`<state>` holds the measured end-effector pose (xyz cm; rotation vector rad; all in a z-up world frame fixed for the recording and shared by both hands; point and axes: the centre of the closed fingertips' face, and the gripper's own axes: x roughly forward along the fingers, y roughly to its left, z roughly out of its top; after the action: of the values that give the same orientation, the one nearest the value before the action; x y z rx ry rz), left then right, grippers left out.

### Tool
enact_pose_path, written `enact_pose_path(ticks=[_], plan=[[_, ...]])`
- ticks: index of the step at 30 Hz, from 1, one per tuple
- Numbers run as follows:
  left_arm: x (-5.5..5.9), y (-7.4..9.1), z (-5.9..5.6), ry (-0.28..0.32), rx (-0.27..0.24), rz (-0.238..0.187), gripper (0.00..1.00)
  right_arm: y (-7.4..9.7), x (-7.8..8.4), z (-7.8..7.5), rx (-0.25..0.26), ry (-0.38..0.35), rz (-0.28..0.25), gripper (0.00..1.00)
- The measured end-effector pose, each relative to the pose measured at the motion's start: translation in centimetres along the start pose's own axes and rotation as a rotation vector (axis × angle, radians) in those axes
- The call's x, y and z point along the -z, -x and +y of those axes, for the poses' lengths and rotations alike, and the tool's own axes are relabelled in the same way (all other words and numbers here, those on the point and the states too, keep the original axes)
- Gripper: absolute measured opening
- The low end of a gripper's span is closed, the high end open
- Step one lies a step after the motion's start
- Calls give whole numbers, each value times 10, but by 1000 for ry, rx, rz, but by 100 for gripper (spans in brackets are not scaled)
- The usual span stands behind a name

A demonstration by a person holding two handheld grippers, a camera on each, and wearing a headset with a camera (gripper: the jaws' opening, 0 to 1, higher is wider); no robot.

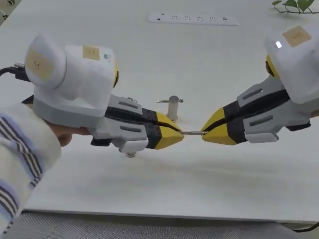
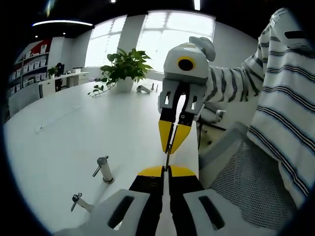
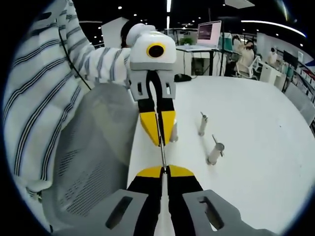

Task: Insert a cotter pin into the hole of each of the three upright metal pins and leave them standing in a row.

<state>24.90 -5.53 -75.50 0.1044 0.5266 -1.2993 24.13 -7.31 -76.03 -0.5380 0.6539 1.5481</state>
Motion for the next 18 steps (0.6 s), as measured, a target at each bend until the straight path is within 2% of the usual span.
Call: enact_pose_path(ticks=[7,12,18], plan=[[3,0,-1,3,-5,10,1,-1,1,2,6,-1,4,3],[3,0,-2,-18,-11,13,2,-1,1,3,7,-5,6,3],[9,-1,-4,-49,-17,32,13,-5,-5,4,19,-13,-8,3]])
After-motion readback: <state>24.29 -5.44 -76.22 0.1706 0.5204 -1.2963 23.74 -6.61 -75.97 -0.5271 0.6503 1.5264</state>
